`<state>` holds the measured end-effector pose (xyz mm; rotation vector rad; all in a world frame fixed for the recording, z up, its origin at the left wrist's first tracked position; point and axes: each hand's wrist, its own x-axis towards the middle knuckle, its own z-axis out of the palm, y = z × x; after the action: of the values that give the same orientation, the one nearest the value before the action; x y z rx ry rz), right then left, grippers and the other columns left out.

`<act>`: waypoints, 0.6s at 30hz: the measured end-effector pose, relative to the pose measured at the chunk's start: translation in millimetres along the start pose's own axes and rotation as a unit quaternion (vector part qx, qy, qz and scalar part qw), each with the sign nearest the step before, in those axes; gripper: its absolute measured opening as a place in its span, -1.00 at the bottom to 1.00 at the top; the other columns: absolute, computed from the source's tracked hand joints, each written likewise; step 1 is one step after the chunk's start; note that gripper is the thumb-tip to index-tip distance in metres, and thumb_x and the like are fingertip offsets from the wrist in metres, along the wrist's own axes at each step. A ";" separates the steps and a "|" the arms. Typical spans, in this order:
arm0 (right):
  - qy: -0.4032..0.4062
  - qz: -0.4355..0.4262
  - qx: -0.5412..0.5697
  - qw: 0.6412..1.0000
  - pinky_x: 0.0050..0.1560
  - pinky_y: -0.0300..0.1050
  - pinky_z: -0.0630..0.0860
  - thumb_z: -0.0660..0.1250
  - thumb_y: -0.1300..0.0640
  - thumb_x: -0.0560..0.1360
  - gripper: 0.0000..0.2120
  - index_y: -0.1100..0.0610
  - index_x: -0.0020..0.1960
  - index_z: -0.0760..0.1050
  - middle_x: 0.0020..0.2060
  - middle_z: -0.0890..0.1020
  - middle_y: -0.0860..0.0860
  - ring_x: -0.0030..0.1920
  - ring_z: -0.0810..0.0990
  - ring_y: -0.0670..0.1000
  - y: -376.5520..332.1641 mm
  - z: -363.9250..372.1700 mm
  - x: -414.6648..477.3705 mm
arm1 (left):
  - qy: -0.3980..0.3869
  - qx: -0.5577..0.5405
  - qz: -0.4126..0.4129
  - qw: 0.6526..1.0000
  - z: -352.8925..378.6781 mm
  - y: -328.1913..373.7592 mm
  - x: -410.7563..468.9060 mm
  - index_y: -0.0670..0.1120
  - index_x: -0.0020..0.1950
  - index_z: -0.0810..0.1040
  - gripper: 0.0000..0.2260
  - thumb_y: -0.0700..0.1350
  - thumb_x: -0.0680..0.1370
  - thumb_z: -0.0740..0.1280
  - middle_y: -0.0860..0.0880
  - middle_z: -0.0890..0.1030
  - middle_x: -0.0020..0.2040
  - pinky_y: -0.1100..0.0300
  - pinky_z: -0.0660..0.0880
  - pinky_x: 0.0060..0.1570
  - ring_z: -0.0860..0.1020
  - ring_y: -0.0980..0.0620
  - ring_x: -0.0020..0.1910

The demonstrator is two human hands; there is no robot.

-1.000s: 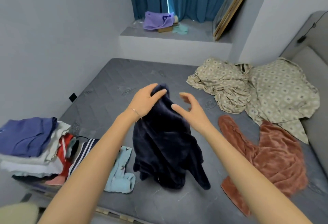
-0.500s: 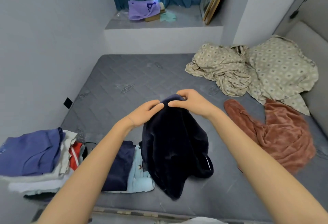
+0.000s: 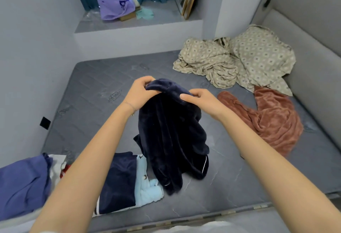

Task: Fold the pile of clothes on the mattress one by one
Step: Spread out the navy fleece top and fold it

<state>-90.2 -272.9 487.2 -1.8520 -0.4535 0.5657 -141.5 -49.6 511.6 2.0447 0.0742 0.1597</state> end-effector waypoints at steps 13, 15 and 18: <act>0.139 -0.091 0.249 0.954 0.00 -0.03 0.45 0.28 0.18 0.58 -0.85 0.21 -0.12 0.53 -0.17 0.55 0.16 -0.09 0.49 0.11 -55.8 -47.1 -2.0 | -0.252 0.063 -0.081 0.962 22.4 -6.4 25.0 0.16 -0.01 0.59 -0.79 0.20 0.43 0.41 0.29 0.66 -0.10 0.36 0.51 -0.05 0.61 0.31 -0.08; 0.138 -0.072 0.222 0.962 -0.09 -0.15 0.43 0.27 0.20 0.58 -0.85 0.23 -0.14 0.50 -0.21 0.51 0.13 -0.16 0.47 0.06 -45.0 -42.4 -5.4 | -0.292 0.099 -0.117 0.944 30.8 -32.4 20.6 0.25 0.01 0.57 -0.77 0.23 0.39 0.43 0.32 0.64 -0.05 0.39 0.46 -0.05 0.60 0.34 -0.05; 0.133 -0.038 0.235 0.962 -0.10 -0.18 0.42 0.29 0.19 0.57 -0.83 0.19 -0.19 0.48 -0.24 0.51 0.09 -0.17 0.47 0.02 -26.2 -41.6 -10.4 | -0.327 0.128 -0.139 0.926 43.2 -58.1 13.0 0.36 0.06 0.51 -0.69 0.27 0.36 0.46 0.36 0.60 0.04 0.40 0.44 0.02 0.56 0.37 0.03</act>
<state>-75.5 -301.6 525.8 -1.4194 -0.1867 0.3294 -121.4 -59.2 441.5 2.2175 -0.0347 -0.7461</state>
